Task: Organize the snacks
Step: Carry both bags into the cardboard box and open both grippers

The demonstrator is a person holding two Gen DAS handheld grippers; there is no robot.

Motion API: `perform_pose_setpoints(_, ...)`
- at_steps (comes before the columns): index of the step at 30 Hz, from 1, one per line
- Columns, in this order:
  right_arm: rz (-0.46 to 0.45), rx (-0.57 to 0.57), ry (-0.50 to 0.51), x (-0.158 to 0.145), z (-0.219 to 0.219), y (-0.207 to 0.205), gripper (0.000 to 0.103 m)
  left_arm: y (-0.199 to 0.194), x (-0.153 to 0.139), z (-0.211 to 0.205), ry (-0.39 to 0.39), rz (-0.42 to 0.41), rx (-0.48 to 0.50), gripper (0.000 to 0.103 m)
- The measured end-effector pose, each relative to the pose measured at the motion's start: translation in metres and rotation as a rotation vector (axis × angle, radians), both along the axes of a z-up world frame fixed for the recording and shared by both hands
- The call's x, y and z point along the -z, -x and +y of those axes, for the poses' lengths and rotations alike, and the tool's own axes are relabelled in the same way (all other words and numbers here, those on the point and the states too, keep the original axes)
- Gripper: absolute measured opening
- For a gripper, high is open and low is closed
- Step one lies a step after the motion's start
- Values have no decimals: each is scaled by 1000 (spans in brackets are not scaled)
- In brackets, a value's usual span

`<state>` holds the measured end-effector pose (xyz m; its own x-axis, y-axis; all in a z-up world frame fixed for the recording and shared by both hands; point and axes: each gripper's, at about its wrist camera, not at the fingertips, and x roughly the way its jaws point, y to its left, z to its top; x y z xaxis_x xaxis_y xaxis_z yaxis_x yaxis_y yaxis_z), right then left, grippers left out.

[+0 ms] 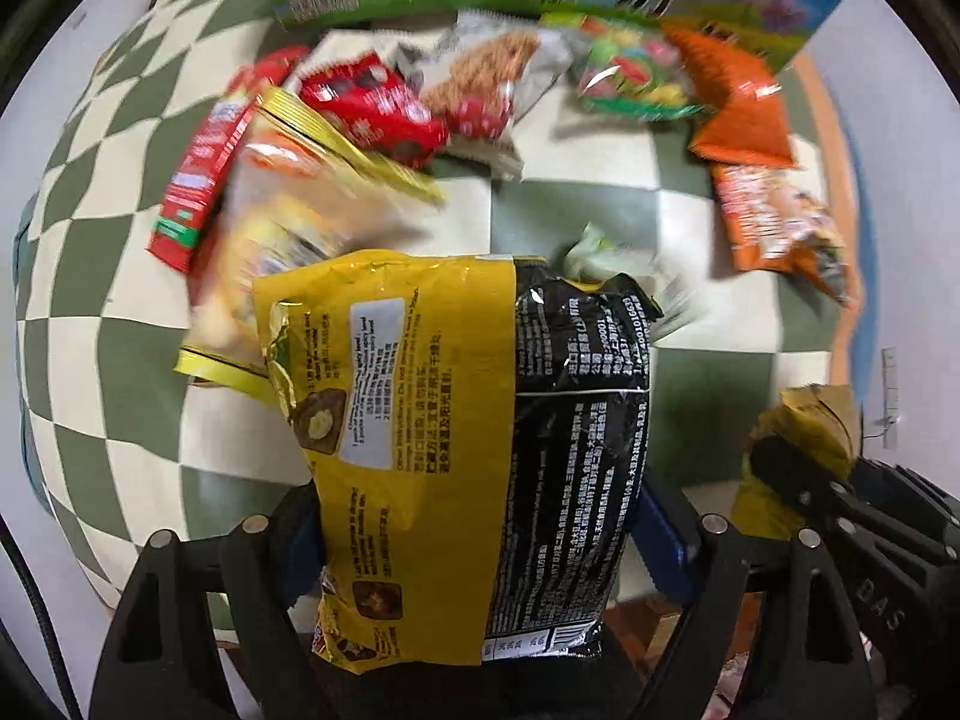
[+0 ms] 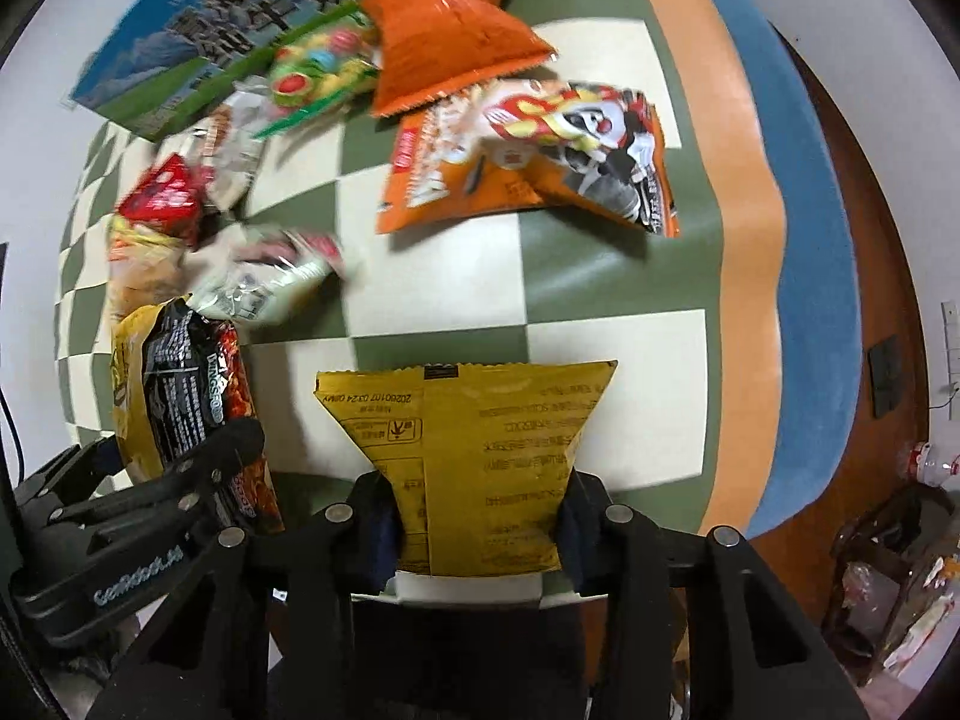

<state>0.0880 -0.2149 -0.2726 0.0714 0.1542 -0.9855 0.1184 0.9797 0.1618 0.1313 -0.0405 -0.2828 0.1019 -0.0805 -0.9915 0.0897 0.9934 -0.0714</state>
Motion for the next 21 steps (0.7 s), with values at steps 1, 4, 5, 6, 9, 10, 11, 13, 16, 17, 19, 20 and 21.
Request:
perform_pose_setpoints(1,-11,4,-5,-5,0,1,43,2,-5,1,9,-11,9,84)
perform_pose_setpoints(4,-45,11,-25,-25,-1,3,43,4,-27,6,28,-50,31,84)
perform_pose_setpoints(5,-58,13,-33,-34,-1,3,43,4,-34,8,43,-60,27,84)
perform_pose_setpoints(6,-71,13,-41,-43,-3,1,43,1,-42,10,62,-73,22,84)
perform_pose_setpoints(9,-110,16,-75,-77,-8,-2,43,-13,-74,9,95,-117,16,84)
perform_pose_setpoints(10,-129,14,-87,-89,-7,-7,43,-19,-83,6,100,-130,14,84)
perform_pose_setpoints(11,-145,12,-96,-111,-5,3,43,-25,-108,11,112,-144,15,84)
perform_pose_setpoints(13,-181,1,-116,-139,-6,-8,43,-49,-136,13,129,-175,14,84)
perform_pose_setpoints(16,-241,-24,-136,-174,-8,-46,43,-86,-173,9,134,-222,3,84)
perform_pose_setpoints(17,-261,-34,-140,-184,-9,-63,43,-102,-187,15,143,-235,-5,84)
perform_pose_setpoints(19,-298,-54,-139,-202,-7,-98,43,-137,-204,15,156,-247,-22,84)
perform_pose_setpoints(20,-313,-62,-131,-208,-8,-114,43,-156,-210,13,157,-255,-28,84)
perform_pose_setpoints(21,-329,-73,-123,-216,-10,-134,43,-175,-214,10,149,-259,-28,84)
